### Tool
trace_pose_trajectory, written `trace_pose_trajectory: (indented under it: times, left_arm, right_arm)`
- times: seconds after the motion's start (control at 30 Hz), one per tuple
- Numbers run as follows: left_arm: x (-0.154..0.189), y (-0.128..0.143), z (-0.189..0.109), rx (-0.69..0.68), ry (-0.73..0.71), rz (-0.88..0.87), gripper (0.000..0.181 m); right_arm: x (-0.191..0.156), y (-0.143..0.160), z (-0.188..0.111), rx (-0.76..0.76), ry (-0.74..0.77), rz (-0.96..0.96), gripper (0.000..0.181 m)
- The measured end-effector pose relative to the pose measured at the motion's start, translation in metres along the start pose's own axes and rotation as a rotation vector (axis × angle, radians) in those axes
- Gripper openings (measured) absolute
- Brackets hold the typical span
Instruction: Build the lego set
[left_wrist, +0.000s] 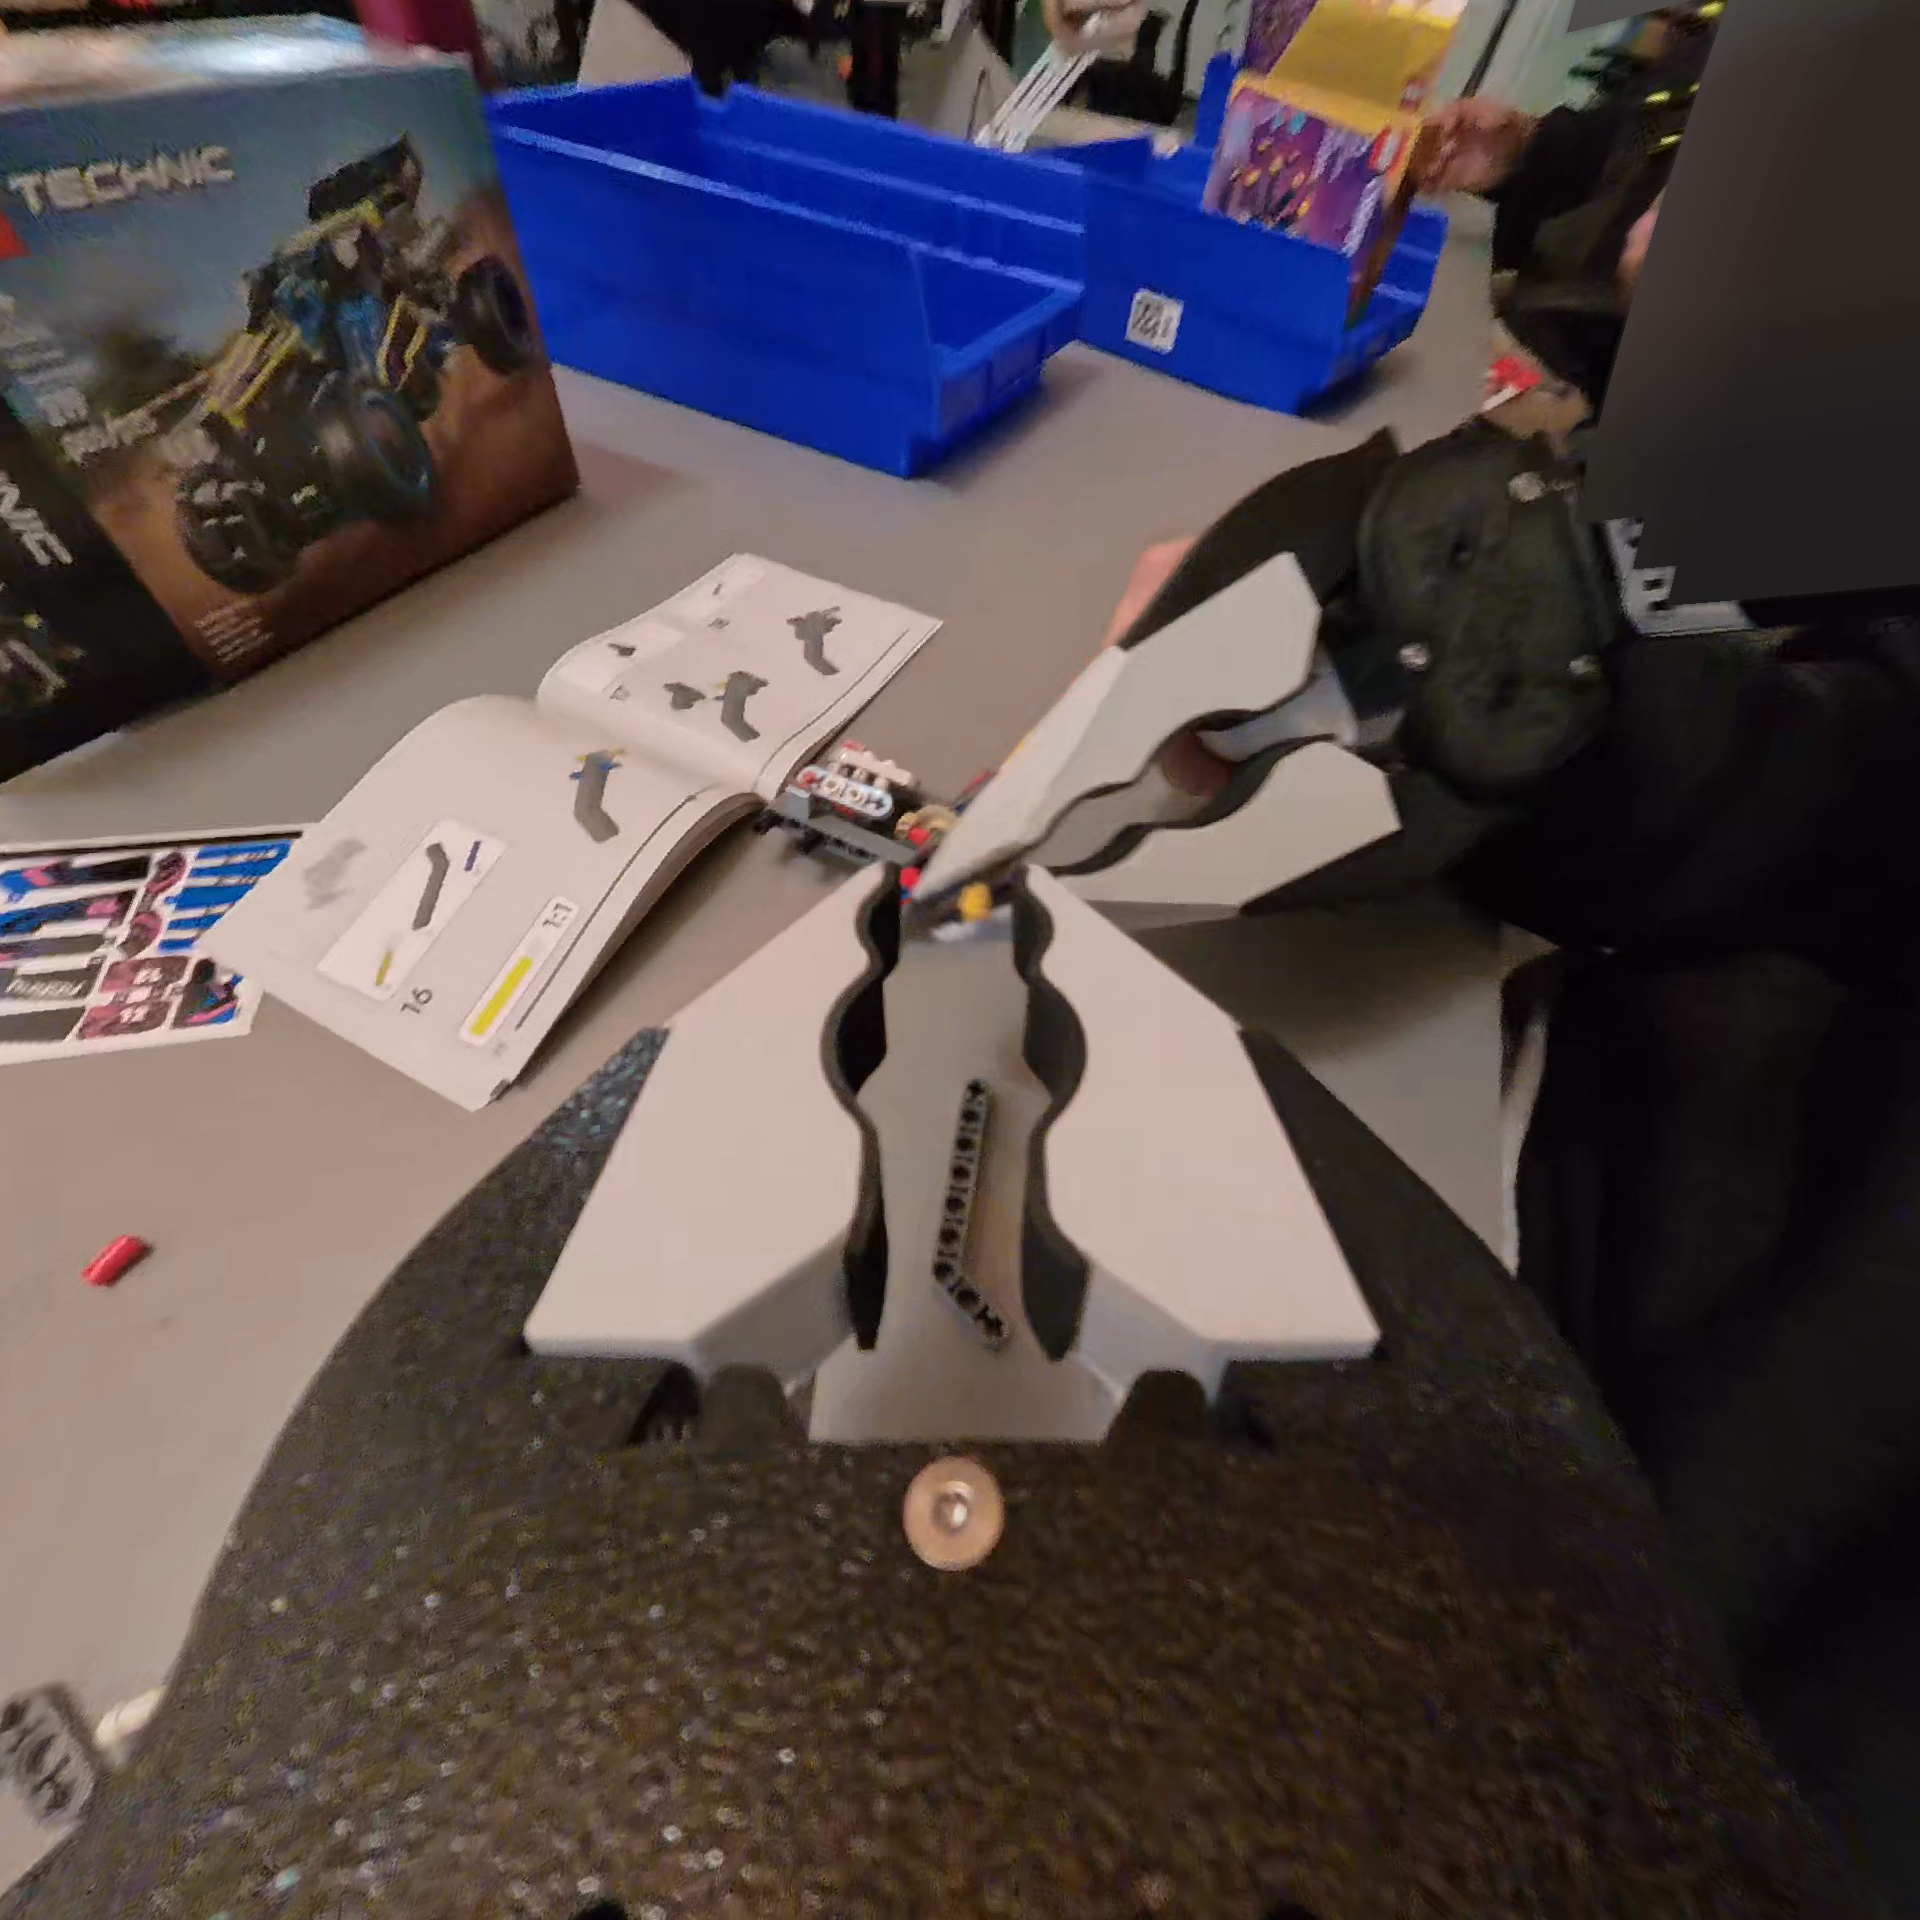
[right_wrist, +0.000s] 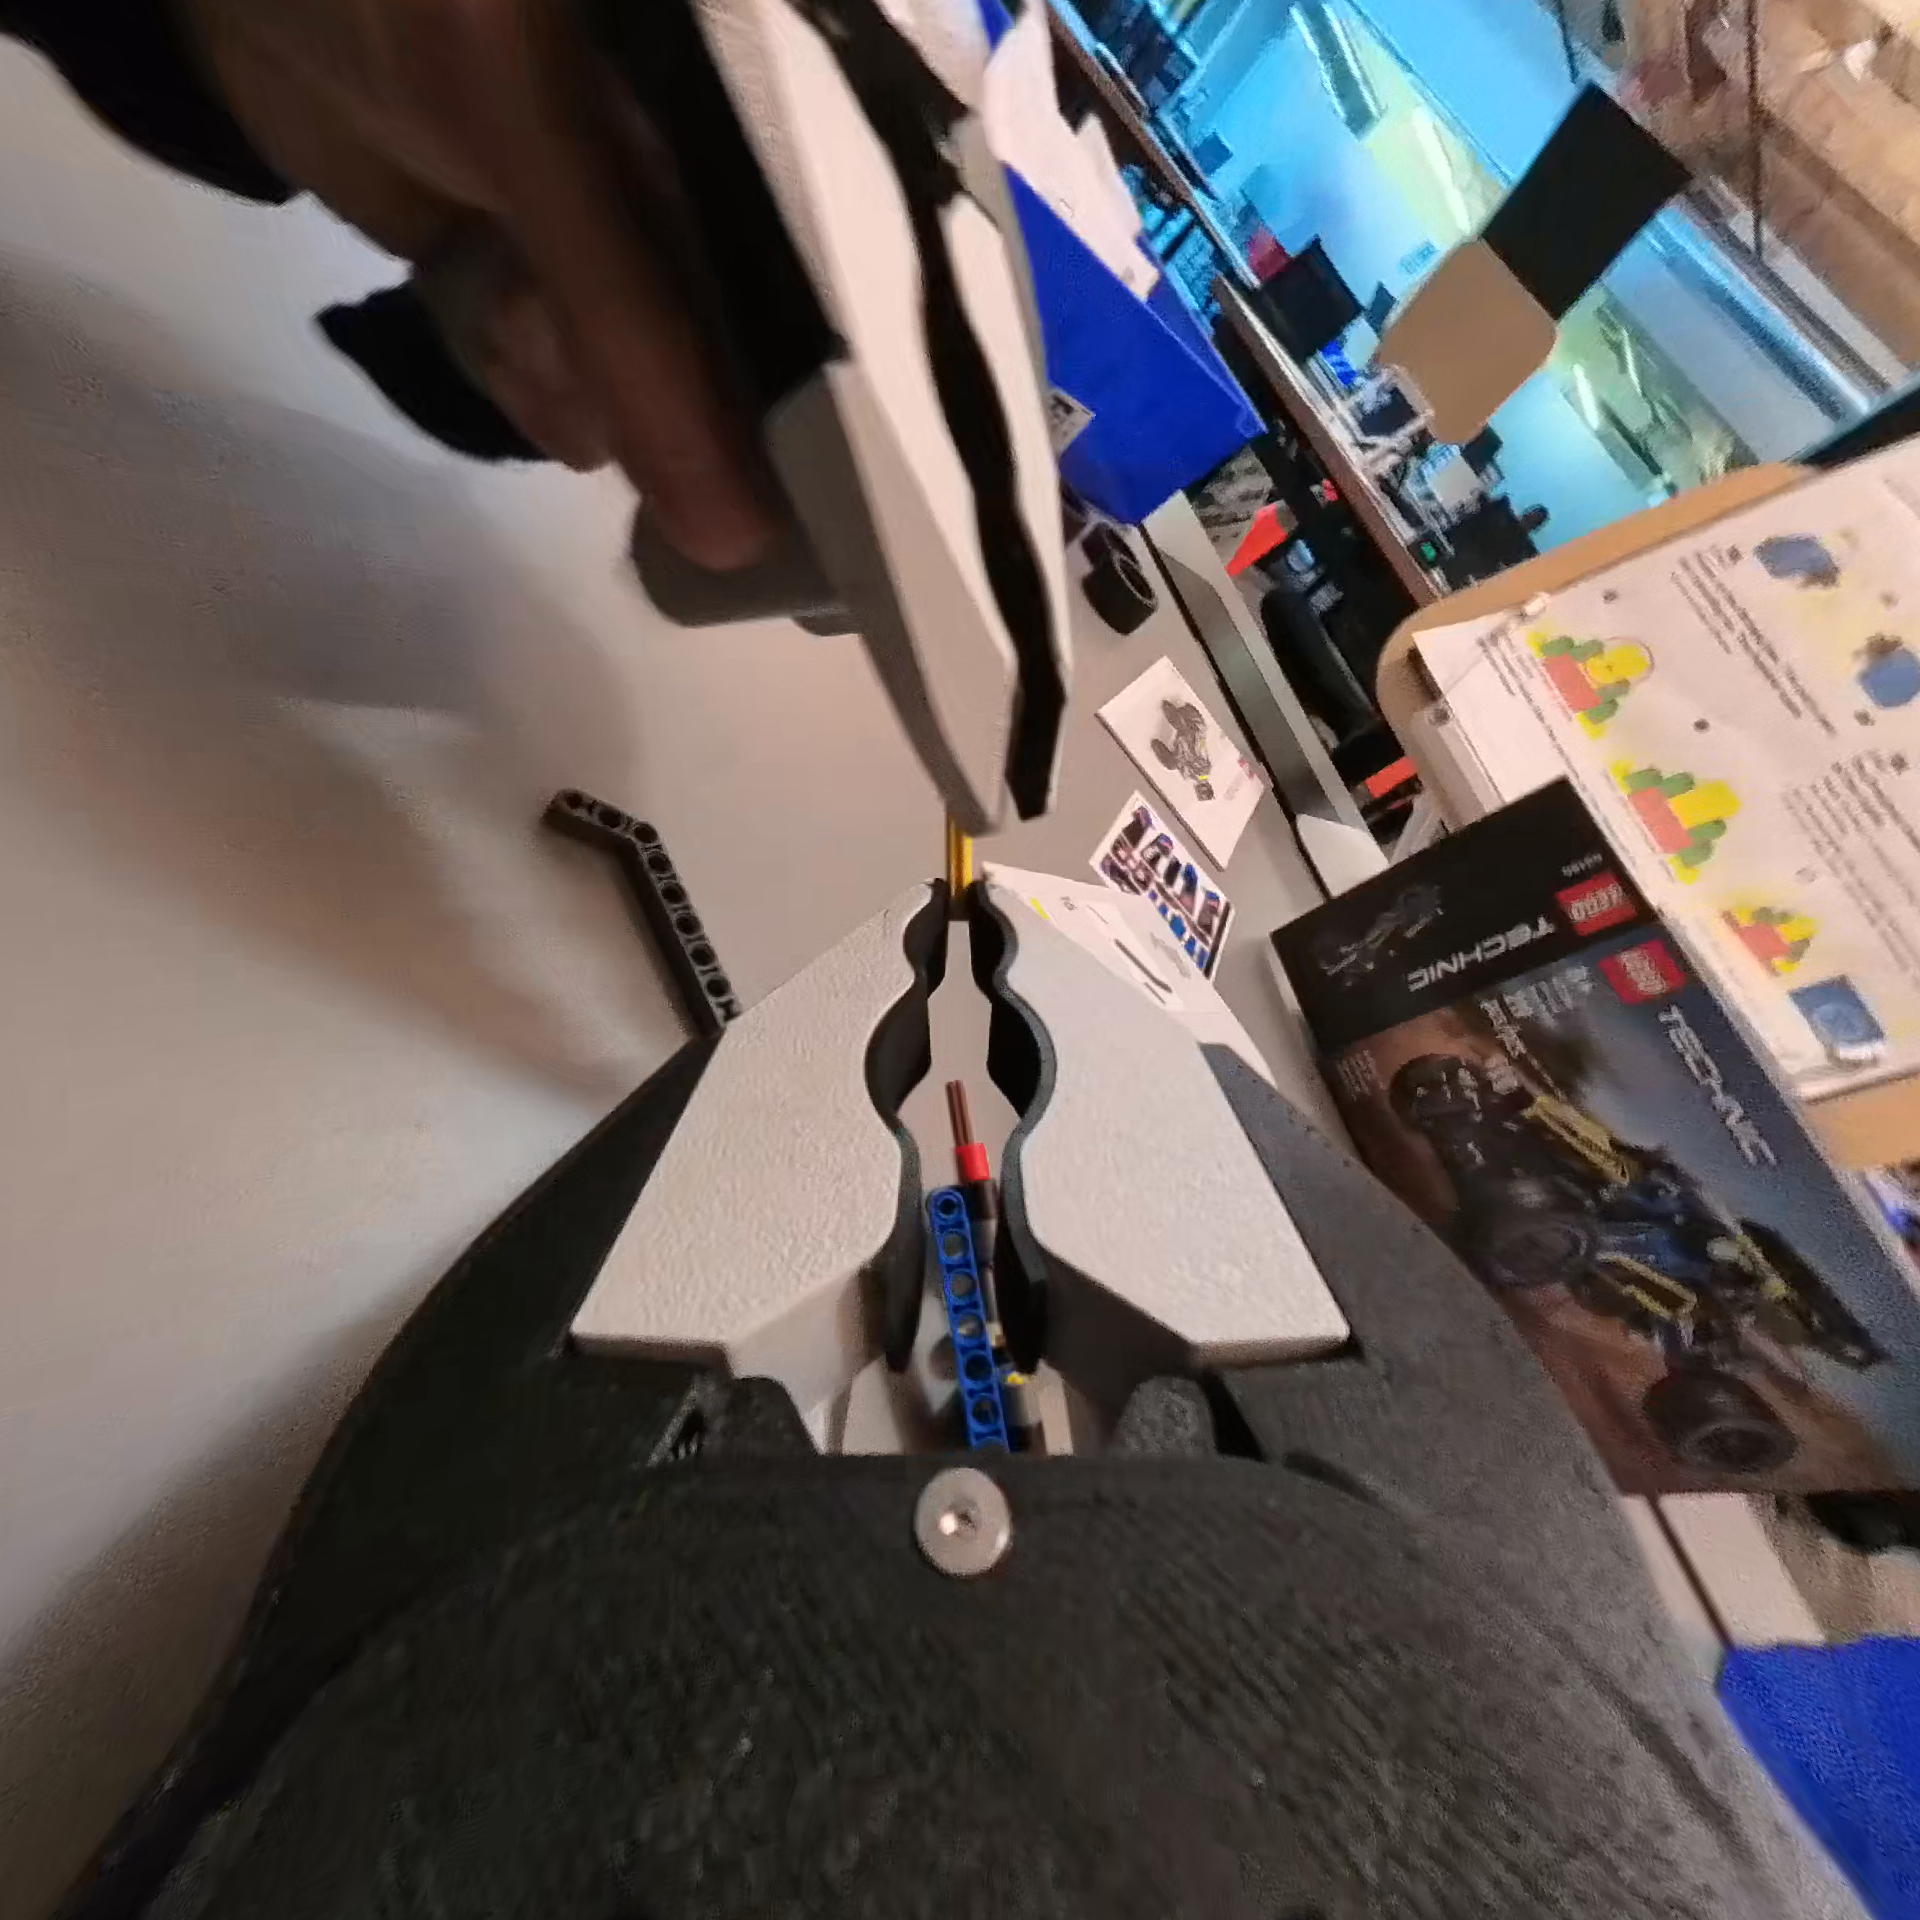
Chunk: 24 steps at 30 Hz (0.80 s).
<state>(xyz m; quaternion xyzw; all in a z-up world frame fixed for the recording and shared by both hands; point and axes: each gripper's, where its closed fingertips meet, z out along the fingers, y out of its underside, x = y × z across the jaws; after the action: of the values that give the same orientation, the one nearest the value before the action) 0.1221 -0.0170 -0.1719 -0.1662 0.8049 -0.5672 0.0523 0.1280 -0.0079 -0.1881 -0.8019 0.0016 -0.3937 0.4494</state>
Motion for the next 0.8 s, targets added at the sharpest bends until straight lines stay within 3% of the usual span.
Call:
trace_pose_trajectory:
  times: [0.03,0.23,0.4,0.47,0.6,0.8]
  left_arm:
    - [0.003,-0.001,-0.001,0.019,0.011,0.005,0.02]
    - [0.005,0.003,-0.002,0.042,-0.03,0.033,0.003]
    - [0.006,0.007,0.001,0.072,-0.016,0.04,0.002]
    - [0.006,0.014,0.003,0.056,0.001,0.059,0.002]
    - [0.003,0.025,-0.001,-0.003,0.053,0.094,0.002]
    - [0.008,0.047,0.007,-0.128,0.178,0.196,0.002]
  right_arm:
    - [0.004,0.0,0.0,0.001,0.027,0.025,0.001]
    - [-0.002,-0.006,0.002,0.05,-0.026,0.133,0.001]
    - [-0.009,-0.003,0.004,0.041,-0.073,0.16,0.001]
    - [-0.015,0.001,0.003,0.03,-0.14,0.168,0.001]
    - [-0.037,0.024,-0.003,-0.113,-0.371,0.278,0.026]
    - [-0.056,0.036,0.004,-0.194,-0.504,0.339,0.021]
